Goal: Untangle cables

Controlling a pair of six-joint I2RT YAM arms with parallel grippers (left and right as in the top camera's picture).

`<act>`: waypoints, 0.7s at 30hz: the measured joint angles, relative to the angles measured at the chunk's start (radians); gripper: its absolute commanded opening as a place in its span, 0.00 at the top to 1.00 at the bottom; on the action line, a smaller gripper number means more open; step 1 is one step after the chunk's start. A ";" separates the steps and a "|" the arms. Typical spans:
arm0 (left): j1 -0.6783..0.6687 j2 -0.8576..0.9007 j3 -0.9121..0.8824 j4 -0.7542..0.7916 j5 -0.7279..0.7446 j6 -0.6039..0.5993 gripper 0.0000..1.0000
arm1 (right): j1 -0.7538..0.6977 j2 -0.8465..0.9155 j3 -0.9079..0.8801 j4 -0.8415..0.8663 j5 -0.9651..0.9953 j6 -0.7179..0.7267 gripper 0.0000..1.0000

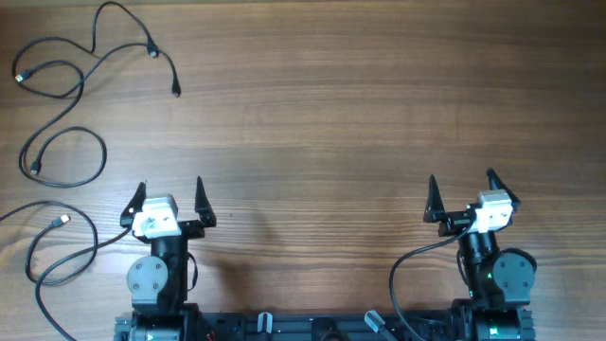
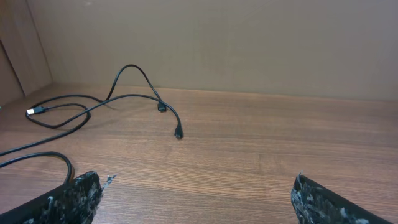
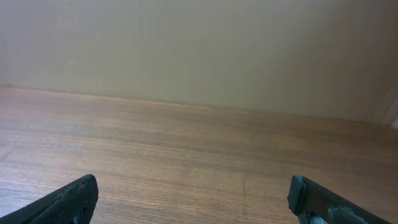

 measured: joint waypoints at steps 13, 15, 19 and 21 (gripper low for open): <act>0.000 0.000 0.000 0.000 0.000 0.000 0.00 | 0.000 0.000 0.000 0.000 0.000 0.000 0.00; 0.000 0.000 0.000 0.000 0.000 0.000 0.00 | 0.000 0.000 0.000 0.000 0.000 0.000 0.00; 0.000 0.000 0.000 0.000 0.000 0.000 0.00 | 0.000 0.000 0.000 0.000 0.000 0.000 0.00; 0.000 0.000 0.000 0.000 0.000 0.000 0.00 | 0.000 0.000 0.000 0.000 0.000 0.000 0.00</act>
